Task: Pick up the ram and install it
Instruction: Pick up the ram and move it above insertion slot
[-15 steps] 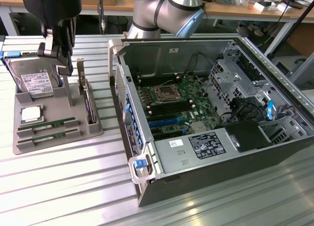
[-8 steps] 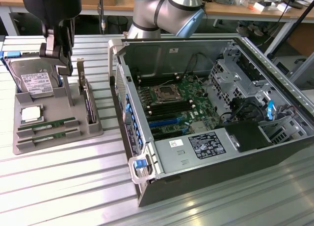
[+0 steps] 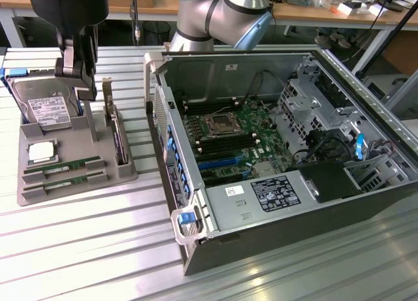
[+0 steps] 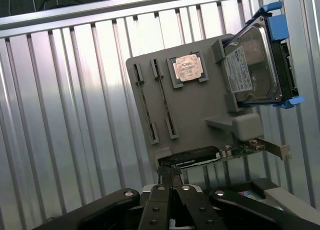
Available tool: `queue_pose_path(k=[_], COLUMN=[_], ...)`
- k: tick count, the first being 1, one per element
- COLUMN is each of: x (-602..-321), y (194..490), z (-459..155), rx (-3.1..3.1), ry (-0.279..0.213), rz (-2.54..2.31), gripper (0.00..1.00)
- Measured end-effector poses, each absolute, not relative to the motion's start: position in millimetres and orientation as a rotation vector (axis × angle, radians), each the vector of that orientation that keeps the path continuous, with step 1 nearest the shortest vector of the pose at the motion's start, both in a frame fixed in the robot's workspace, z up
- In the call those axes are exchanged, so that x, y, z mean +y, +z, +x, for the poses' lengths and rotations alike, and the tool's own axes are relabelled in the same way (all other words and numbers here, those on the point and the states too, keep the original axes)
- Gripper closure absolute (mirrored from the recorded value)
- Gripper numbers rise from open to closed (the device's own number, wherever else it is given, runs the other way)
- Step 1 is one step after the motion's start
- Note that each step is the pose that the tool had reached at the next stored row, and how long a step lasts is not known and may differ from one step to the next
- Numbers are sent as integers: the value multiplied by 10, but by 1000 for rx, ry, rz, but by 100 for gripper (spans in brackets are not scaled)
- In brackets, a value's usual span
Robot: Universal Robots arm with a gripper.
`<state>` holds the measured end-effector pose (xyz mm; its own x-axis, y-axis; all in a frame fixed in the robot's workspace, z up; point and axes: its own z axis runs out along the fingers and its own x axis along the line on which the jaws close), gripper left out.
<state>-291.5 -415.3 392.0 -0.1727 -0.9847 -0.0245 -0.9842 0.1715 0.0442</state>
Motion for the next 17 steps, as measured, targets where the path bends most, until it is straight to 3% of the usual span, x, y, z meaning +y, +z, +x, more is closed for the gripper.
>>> queue_pose_path(k=[9, 14, 17], x=[-4153, -4154, -4154], y=[3920, 3920, 3920], z=[-2915, -2916, -2915], rx=[-2381, -2381, -2381], ry=[-77, -78, -77], rz=[2033, 2033, 2033], gripper=[90, 70, 70])
